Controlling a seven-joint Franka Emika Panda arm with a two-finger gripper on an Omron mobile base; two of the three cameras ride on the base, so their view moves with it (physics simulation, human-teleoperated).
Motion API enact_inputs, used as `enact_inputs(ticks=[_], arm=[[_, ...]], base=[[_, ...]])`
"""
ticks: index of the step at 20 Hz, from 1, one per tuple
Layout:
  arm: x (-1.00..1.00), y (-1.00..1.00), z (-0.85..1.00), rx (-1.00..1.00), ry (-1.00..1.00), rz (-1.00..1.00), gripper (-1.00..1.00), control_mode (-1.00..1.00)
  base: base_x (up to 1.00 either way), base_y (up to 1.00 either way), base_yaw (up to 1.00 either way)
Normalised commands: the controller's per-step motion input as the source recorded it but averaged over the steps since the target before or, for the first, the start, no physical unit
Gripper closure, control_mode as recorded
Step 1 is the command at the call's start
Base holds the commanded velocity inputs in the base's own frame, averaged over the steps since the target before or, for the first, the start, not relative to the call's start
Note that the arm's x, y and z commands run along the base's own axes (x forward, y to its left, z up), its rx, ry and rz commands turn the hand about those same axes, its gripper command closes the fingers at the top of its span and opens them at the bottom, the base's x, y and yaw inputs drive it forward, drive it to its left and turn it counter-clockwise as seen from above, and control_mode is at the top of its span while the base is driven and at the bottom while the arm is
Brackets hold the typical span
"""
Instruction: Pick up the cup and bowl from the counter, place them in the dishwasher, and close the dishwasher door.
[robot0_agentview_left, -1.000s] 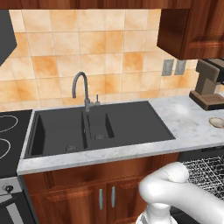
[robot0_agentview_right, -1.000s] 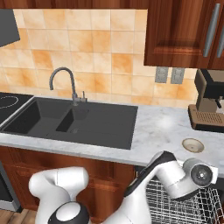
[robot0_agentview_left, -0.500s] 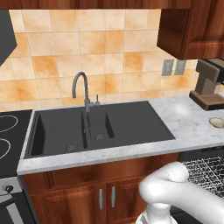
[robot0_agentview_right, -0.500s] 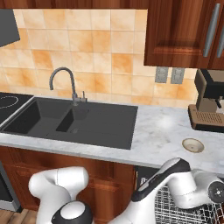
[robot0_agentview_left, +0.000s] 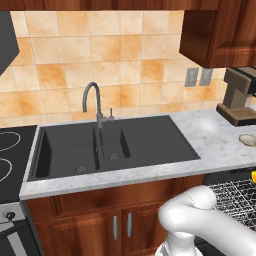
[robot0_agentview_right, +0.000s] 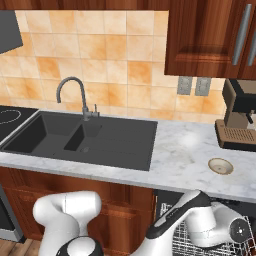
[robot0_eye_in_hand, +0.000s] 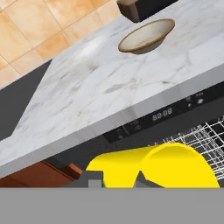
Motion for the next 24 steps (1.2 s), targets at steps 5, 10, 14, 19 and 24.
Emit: enact_inputs(ticks=[5, 10, 14, 19, 24], arm=[[0.00, 0.25, -0.49, 0.00, 0.00, -0.03, 1.00, -1.00], [0.00, 0.12, -0.42, 0.05, 0.00, -0.03, 1.00, -1.00], [0.00, 0.00, -0.37, 0.11, 0.00, -0.02, 1.00, -1.00], [0.00, 0.00, -0.35, 0.14, 0.02, -0.02, 1.00, -1.00], [0.00, 0.00, -0.48, 0.07, 0.05, -0.01, 1.00, -1.00]], base=[[0.00, 0.00, 0.00], [0.00, 0.00, 0.00], [0.00, 0.00, 0.00], [0.00, 0.00, 0.00], [0.00, 0.00, 0.00]])
